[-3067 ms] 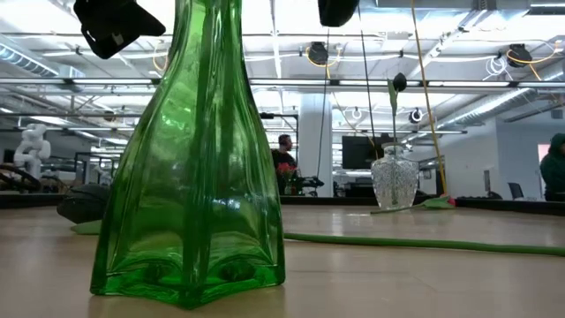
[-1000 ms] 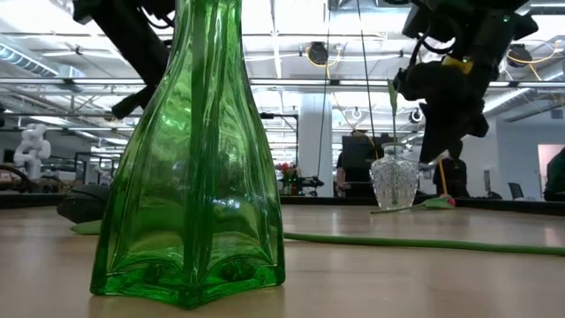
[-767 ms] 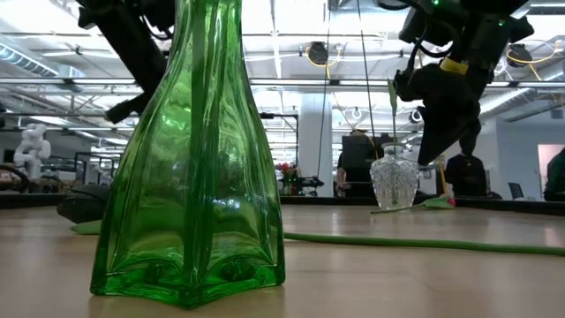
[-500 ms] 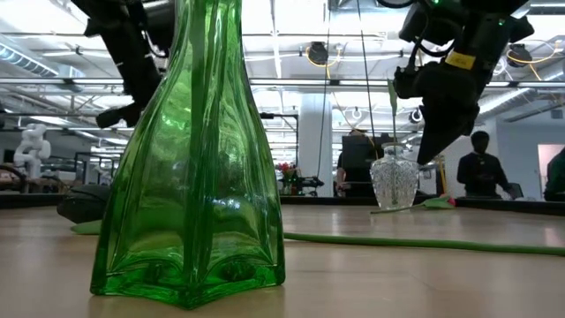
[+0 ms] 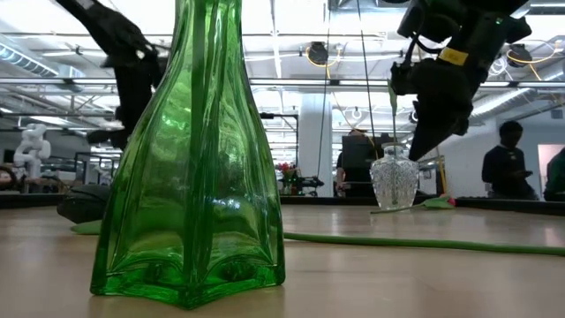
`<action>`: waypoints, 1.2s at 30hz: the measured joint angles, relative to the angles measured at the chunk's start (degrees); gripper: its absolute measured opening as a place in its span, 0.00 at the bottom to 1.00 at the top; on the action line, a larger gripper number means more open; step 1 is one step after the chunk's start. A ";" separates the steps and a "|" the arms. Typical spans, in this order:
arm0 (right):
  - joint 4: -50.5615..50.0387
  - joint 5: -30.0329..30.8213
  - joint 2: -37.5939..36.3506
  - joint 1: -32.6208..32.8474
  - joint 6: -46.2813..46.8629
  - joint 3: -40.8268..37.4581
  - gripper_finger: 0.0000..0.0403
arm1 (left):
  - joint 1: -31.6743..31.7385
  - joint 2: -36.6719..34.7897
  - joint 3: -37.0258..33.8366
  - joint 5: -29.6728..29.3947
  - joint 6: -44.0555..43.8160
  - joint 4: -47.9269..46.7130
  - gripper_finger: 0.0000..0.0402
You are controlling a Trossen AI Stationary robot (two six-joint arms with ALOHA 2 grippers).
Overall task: Sort flowers into vase by color
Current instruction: Put the left red flower into the transparent vase
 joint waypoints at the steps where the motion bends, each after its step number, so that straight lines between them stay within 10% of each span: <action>1: 0.64 0.05 0.00 -0.01 1.37 0.00 0.01 | 1.10 1.03 0.00 0.70 0.45 0.69 0.51; 22: 5.56 1.23 0.02 0.17 16.90 0.00 0.01 | 9.17 17.89 0.46 10.86 11.93 7.87 0.48; 36: 5.54 1.10 0.02 0.17 19.44 0.00 0.01 | 6.13 18.20 0.19 7.53 13.11 7.29 0.03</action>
